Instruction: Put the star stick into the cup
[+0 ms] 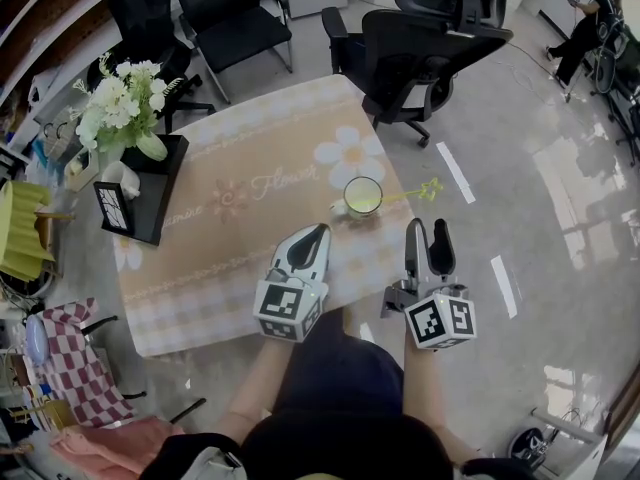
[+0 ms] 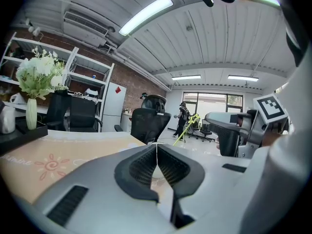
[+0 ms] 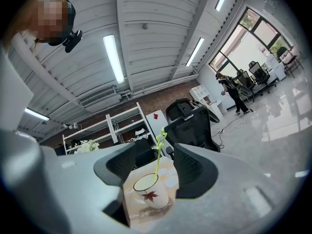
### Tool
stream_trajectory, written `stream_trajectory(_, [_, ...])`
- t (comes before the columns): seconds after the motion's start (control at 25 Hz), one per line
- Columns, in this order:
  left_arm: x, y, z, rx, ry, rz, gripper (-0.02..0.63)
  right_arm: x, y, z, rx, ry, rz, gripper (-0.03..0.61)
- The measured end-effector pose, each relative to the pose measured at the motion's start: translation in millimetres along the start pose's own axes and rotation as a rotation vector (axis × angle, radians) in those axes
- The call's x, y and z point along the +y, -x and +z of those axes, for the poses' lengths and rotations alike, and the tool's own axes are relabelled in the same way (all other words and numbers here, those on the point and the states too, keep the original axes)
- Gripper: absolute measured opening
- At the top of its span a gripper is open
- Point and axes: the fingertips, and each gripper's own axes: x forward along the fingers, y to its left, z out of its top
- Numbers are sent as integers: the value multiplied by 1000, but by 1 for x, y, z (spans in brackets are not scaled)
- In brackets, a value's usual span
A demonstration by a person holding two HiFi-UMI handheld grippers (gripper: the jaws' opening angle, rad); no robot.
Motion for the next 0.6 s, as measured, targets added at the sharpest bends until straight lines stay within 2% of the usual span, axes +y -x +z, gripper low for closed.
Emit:
stream_trajectory(0.28, [-6, 9, 0, -2, -8, -6, 12, 2, 12, 1, -11, 24, -11, 179])
stream_trajectory(0.36, [-7, 11, -1, -5, -11, -8, 12, 1, 15, -2, -8, 31, -26, 144])
stream_trajectory(0.52, [-8, 15, -1, -10, -10, -7, 14, -4, 20, -13, 37, 41, -50, 19])
stream_trajectory(0.6, [-8, 16, 0, -13, -10, -6, 12, -5, 20, -18, 69, 53, -53, 7])
